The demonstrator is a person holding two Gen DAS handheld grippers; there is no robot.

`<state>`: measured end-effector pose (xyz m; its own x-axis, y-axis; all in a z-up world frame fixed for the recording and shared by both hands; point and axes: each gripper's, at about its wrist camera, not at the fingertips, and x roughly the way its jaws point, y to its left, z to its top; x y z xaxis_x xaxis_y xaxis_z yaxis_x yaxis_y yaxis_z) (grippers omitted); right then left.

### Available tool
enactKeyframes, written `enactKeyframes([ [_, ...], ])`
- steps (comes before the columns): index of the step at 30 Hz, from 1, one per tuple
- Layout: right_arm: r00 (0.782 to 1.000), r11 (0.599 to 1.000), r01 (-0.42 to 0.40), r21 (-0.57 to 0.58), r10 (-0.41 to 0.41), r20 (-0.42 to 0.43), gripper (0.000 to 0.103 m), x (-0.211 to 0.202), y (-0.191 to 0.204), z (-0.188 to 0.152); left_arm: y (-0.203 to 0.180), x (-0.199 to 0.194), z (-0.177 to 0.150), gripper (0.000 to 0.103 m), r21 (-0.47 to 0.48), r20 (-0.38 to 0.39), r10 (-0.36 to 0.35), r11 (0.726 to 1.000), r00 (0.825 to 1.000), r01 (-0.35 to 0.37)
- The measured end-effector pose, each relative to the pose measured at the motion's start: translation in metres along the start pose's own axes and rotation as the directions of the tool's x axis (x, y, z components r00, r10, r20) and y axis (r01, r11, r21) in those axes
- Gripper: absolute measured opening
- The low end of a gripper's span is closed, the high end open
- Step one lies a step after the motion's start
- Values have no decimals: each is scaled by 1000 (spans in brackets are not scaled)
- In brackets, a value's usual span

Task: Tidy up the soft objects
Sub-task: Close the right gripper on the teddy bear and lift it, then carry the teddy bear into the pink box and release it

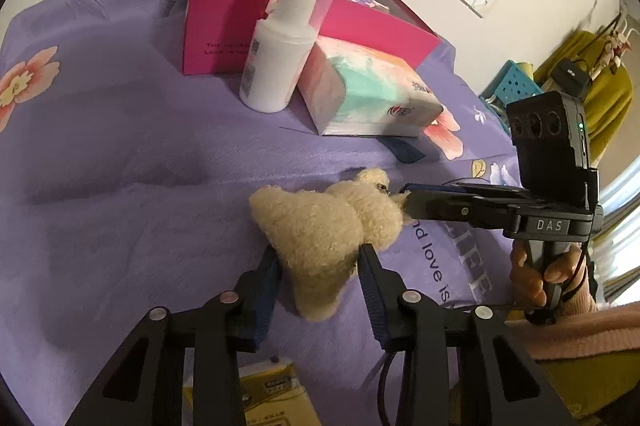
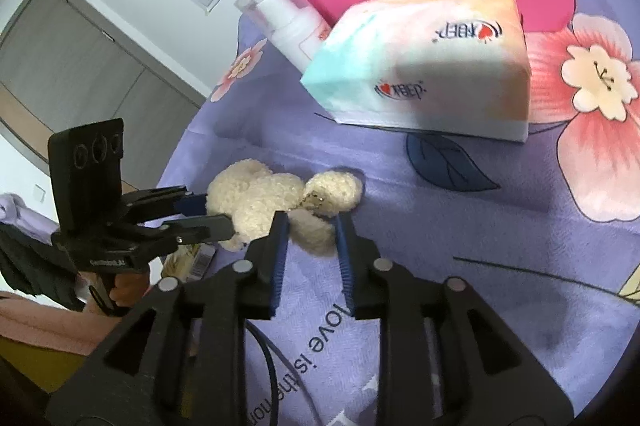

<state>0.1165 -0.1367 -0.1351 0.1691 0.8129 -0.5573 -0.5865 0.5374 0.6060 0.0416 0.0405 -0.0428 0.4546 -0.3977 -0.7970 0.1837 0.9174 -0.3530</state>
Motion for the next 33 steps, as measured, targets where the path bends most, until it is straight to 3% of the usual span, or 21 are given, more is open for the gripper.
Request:
enactKeyframes([
  [5, 999, 999, -40, 15, 41, -26, 30, 9, -4, -2, 1, 2, 1, 37, 4, -9, 6, 1000, 1000, -6],
  [7, 999, 999, -46, 9, 46, -26, 22, 8, -3, -2, 1, 1, 1, 37, 4, -8, 2, 1000, 1000, -2],
  [11, 999, 999, -39, -12, 39, -10, 19, 2, 2, -2, -4, -2, 3, 37, 18, 6, -4, 1000, 1000, 3],
  [22, 994, 996, 1, -91, 9, 108, 19, -43, 23, 6, -30, -27, 25, 37, 100, 99, -33, 995, 995, 23],
  [33, 973, 988, 31, -152, 5, 231, 19, -82, 36, 31, -51, -45, 59, 37, 171, 177, -33, 985, 984, 2],
])
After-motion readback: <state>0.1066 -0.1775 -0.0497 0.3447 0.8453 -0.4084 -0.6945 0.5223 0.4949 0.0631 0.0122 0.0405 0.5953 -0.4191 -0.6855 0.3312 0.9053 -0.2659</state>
